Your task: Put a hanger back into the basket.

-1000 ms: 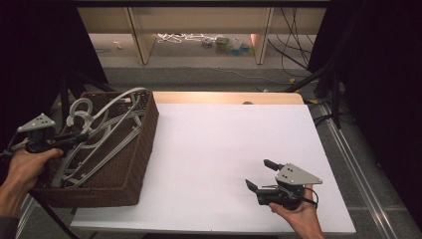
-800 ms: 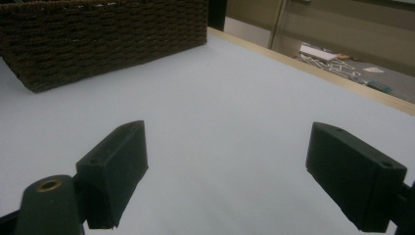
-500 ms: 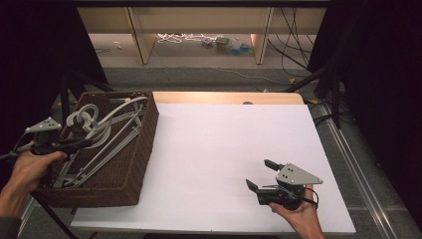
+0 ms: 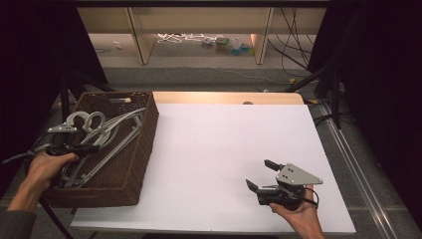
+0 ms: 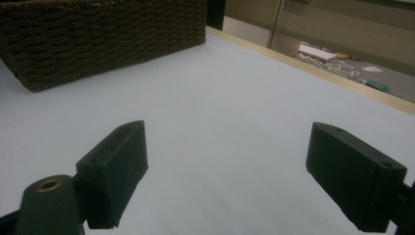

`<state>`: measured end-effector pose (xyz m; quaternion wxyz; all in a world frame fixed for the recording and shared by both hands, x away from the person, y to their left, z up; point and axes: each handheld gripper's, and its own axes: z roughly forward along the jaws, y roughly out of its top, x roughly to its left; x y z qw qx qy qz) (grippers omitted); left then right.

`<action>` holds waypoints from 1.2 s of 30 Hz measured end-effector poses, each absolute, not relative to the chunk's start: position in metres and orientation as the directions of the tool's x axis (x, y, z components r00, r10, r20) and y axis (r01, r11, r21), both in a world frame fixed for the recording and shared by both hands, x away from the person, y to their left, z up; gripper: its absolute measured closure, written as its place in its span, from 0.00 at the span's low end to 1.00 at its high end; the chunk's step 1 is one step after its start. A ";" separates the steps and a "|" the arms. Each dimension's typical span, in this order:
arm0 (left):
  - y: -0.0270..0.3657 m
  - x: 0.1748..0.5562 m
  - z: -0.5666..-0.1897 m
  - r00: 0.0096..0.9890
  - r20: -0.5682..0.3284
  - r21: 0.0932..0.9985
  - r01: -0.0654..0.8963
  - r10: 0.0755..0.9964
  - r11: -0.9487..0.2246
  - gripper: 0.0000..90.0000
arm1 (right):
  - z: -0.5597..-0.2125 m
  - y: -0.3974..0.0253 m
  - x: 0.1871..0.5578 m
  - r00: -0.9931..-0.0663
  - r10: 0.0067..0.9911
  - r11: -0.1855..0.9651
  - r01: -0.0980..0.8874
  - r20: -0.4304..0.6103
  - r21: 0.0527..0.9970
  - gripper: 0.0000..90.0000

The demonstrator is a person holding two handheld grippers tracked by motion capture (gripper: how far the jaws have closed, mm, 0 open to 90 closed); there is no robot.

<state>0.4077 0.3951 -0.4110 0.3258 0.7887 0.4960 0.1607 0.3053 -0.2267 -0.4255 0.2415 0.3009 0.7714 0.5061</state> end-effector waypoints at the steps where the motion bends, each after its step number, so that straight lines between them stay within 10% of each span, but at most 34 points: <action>1: 0.396 0.408 -0.411 0.442 -0.072 0.671 0.685 0.894 -0.285 0.86 | -0.426 -0.227 0.305 -0.701 0.711 0.303 0.225 -0.062 0.926 0.18; 11: 0.400 0.412 -0.416 0.358 -0.055 0.668 0.707 0.932 -0.232 0.82 | -0.426 -0.226 0.305 -0.703 0.709 0.307 0.223 -0.066 0.925 0.18; 25: 0.399 0.397 -0.390 0.193 -0.128 0.756 0.653 0.973 -0.030 0.41 | -0.426 -0.227 0.306 -0.703 0.709 0.310 0.234 -0.060 0.922 0.18; 36: 0.373 0.370 -0.360 0.255 -0.204 0.846 0.531 0.945 0.039 0.37 | -0.426 -0.227 0.305 -0.704 0.707 0.309 0.230 -0.061 0.923 0.18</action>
